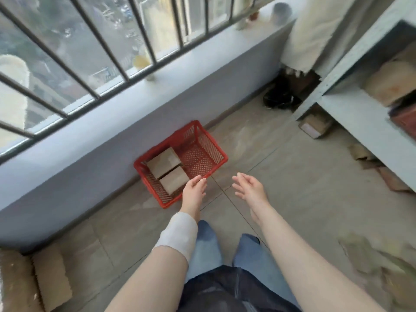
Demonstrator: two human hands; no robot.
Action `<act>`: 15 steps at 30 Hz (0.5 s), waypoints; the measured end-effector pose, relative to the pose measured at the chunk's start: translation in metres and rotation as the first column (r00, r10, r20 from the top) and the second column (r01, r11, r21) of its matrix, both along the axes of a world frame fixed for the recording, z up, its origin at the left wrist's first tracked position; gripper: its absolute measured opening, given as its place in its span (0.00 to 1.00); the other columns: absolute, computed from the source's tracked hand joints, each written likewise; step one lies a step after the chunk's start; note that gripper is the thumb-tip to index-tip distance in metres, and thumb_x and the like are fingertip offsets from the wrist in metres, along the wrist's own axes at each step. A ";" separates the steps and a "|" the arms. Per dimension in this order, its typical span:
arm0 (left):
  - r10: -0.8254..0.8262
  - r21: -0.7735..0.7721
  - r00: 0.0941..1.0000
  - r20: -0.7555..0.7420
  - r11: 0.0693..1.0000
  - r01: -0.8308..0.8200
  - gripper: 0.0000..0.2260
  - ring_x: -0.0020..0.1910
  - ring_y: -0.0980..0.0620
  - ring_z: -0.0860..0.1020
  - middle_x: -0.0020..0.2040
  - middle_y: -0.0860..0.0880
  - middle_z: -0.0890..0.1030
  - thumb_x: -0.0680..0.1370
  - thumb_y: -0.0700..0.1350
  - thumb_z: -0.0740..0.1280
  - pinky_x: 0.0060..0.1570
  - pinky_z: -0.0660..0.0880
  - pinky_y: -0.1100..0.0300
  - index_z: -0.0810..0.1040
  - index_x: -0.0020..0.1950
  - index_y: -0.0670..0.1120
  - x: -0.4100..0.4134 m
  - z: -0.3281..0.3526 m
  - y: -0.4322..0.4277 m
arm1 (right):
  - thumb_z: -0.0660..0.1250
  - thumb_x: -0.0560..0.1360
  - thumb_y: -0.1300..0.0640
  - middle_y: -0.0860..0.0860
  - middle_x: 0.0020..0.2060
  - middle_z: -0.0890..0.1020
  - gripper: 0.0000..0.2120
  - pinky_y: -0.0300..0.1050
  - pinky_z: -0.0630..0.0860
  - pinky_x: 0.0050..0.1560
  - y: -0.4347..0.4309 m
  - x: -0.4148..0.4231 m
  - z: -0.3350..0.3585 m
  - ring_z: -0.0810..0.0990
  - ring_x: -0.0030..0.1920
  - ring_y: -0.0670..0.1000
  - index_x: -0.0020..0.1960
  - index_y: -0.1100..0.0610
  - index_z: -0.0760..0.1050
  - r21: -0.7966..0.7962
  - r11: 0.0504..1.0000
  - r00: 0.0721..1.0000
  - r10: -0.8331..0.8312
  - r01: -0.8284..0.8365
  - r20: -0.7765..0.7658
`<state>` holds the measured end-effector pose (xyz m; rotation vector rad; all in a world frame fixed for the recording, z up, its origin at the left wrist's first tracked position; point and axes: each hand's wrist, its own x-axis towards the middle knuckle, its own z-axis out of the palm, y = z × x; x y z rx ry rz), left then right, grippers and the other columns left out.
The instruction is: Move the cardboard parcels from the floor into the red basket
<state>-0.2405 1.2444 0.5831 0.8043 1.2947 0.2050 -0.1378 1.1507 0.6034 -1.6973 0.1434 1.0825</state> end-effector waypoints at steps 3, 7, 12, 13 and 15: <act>-0.161 0.059 0.987 0.014 0.985 0.160 0.18 0.61 0.48 0.75 0.61 0.44 0.76 0.81 0.39 0.59 0.54 0.72 0.62 0.66 0.70 0.39 0.040 0.014 -0.045 | 0.60 0.78 0.54 0.54 0.57 0.78 0.11 0.38 0.74 0.46 -0.055 0.020 0.009 0.77 0.56 0.53 0.58 0.56 0.71 0.024 0.988 0.988 -0.153 0.153 -0.011; -0.328 0.095 0.945 0.003 0.941 0.326 0.17 0.56 0.50 0.76 0.57 0.47 0.77 0.80 0.41 0.60 0.56 0.72 0.59 0.68 0.69 0.40 0.084 0.019 -0.122 | 0.61 0.78 0.54 0.55 0.58 0.79 0.08 0.40 0.75 0.50 -0.145 0.046 0.015 0.77 0.56 0.52 0.55 0.55 0.71 0.049 0.947 0.948 -0.318 0.318 -0.018; -0.506 0.060 0.862 -0.002 0.861 0.505 0.16 0.56 0.50 0.76 0.62 0.44 0.78 0.80 0.41 0.60 0.53 0.70 0.59 0.69 0.68 0.41 0.132 0.008 -0.247 | 0.61 0.78 0.54 0.53 0.56 0.79 0.10 0.44 0.74 0.55 -0.285 0.068 0.016 0.78 0.57 0.52 0.57 0.57 0.71 0.042 0.861 0.861 -0.507 0.506 0.020; -0.544 0.048 0.839 0.006 0.838 0.543 0.16 0.57 0.49 0.76 0.62 0.44 0.78 0.80 0.41 0.61 0.53 0.70 0.59 0.69 0.68 0.41 0.141 0.006 -0.274 | 0.61 0.78 0.54 0.53 0.57 0.79 0.12 0.45 0.74 0.56 -0.312 0.070 0.014 0.78 0.57 0.52 0.58 0.58 0.72 0.024 0.842 0.842 -0.539 0.539 0.033; -0.628 0.033 0.778 0.023 0.778 0.627 0.16 0.59 0.48 0.76 0.64 0.43 0.77 0.80 0.41 0.61 0.56 0.69 0.59 0.69 0.68 0.41 0.159 0.004 -0.325 | 0.62 0.77 0.54 0.55 0.58 0.79 0.12 0.46 0.74 0.57 -0.363 0.070 0.009 0.78 0.59 0.53 0.58 0.58 0.73 -0.010 0.796 0.795 -0.604 0.605 0.048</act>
